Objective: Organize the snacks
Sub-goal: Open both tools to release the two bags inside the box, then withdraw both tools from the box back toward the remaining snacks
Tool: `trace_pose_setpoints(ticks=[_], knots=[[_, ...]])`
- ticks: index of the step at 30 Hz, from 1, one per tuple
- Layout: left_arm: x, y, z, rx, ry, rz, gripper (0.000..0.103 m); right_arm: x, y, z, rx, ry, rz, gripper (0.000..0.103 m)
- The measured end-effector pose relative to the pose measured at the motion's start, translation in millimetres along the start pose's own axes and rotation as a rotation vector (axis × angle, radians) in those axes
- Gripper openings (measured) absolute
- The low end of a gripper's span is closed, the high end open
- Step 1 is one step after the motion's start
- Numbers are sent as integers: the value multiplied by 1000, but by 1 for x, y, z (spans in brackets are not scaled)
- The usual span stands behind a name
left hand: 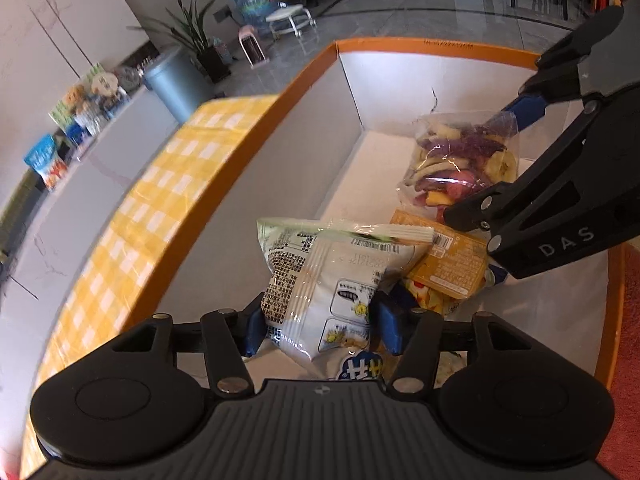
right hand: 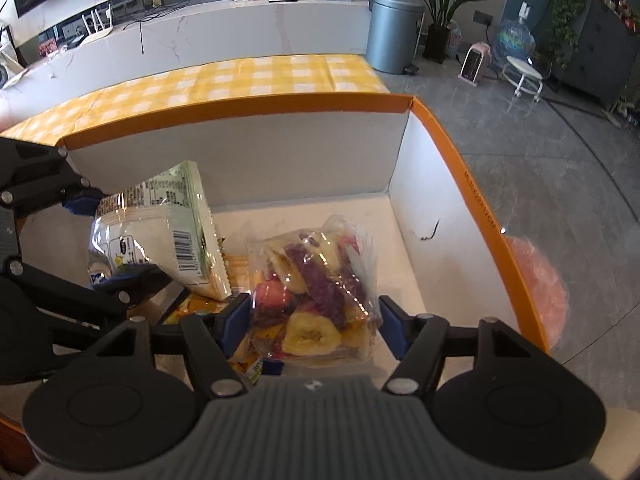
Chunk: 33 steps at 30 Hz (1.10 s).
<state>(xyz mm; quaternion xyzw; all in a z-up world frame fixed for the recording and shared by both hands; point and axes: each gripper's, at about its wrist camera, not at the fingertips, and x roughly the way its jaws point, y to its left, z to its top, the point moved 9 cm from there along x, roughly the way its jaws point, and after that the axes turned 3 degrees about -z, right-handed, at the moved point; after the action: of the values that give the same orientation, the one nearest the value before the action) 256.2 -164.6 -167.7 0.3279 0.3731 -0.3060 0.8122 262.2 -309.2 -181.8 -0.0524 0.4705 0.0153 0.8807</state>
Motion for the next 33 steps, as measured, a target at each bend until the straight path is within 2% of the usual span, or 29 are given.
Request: trace_pose_setpoints(ticks=[1,3,7,13,17,20,24,27,33], knots=[[-3,-1,0,15,-15,19,69,-1,0,1,-12,-7,-17,70],[-8,-3,2,39,-43,44,78,-5,0,2,-40,-30,-53,72],[-20,-4,7,56,-90,68,87,-13,-3,5,-48,-49,-69,76],[-50,0,14,97,-205,121,88,-30,-11,8,-12,-88,-94,77],[-77,1,16,101,-284,154,88,-53,-12,13,36,-168,-83,78],[-100,5,13,101,-350,208,88,-70,-9,16,74,-233,-72,78],[-127,13,-2,86,-390,256,88,-90,6,19,104,-308,-30,79],[-146,23,-19,37,-412,295,88,-104,24,20,111,-360,20,79],[-173,45,-67,-58,-405,333,88,-133,76,22,101,-457,169,80]])
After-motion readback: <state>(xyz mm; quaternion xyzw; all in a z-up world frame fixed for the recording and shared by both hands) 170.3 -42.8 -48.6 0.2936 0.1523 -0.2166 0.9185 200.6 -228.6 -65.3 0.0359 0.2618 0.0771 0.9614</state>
